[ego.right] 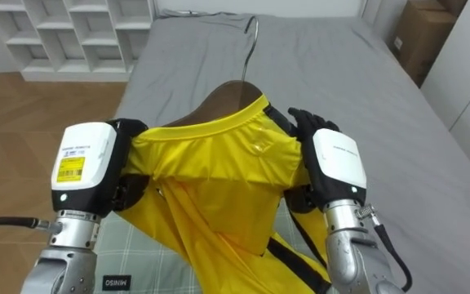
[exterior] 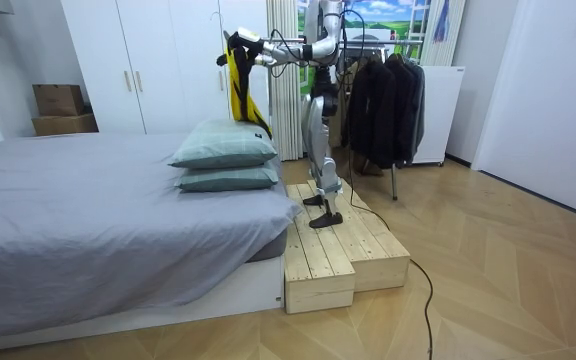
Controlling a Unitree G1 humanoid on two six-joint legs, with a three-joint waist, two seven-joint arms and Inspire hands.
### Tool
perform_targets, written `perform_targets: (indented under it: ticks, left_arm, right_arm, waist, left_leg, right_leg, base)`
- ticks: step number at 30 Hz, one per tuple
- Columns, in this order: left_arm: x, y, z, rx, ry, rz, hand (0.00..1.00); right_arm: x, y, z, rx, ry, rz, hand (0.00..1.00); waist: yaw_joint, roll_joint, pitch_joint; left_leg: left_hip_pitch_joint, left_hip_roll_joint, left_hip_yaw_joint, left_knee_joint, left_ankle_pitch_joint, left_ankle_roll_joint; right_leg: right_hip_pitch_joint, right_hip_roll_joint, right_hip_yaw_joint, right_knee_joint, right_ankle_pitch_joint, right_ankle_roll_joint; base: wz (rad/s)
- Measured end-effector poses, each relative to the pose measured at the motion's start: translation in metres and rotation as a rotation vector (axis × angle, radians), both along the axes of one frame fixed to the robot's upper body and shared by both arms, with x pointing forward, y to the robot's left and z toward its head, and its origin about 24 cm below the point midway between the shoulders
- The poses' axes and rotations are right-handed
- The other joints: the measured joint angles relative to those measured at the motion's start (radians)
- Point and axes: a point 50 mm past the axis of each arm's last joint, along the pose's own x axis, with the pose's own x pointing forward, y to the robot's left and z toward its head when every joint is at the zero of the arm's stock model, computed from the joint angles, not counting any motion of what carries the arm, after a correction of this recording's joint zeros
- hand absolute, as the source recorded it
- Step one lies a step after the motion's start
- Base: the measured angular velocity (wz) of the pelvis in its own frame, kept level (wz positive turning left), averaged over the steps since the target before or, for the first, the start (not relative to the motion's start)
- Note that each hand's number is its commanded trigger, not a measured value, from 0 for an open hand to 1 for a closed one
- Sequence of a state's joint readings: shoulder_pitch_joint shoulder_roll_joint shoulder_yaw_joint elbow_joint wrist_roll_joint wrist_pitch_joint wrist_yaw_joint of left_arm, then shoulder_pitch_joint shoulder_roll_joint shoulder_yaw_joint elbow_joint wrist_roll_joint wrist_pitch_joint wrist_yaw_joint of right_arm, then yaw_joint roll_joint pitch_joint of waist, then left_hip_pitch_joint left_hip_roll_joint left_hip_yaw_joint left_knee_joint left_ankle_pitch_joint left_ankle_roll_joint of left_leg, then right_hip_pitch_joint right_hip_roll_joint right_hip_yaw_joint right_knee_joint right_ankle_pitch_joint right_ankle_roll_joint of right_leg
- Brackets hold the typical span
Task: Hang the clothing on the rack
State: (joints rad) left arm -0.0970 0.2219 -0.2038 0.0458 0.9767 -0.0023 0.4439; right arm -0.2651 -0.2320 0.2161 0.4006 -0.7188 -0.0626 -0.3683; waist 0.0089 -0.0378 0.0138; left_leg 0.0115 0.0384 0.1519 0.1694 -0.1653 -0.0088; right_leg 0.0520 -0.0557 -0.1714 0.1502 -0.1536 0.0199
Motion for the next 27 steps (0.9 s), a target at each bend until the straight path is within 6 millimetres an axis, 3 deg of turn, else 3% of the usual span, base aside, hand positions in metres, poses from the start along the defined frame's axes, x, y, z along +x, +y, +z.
perform_targets:
  ticks: [15, 27]
  left_arm:
    - [0.0, 0.001, 0.0, -0.002, 0.004, 0.017, 1.0]
    - [0.0, 0.001, 0.002, -0.023, -0.02, 0.028, 1.0]
  right_arm:
    - [0.0, -0.003, -0.004, -0.004, 0.023, -0.025, 1.0]
    - [0.003, -0.005, 0.011, 0.016, -0.01, -0.032, 1.0]
  waist:
    - [-0.002, -0.002, -0.0009]
    - [-0.012, -0.001, -0.0021]
  left_leg:
    - [0.0, 0.0, 0.0, 0.0, 0.0, 0.0]
    - [0.0, 0.0, -0.002, 0.004, 0.0, 0.0]
  right_leg:
    - [-0.001, 0.0, 0.001, 0.0, 0.0, 0.0]
    - [0.002, 0.0, 0.003, 0.001, 0.0, 0.0]
  base:
    - [0.0]
    - [0.0]
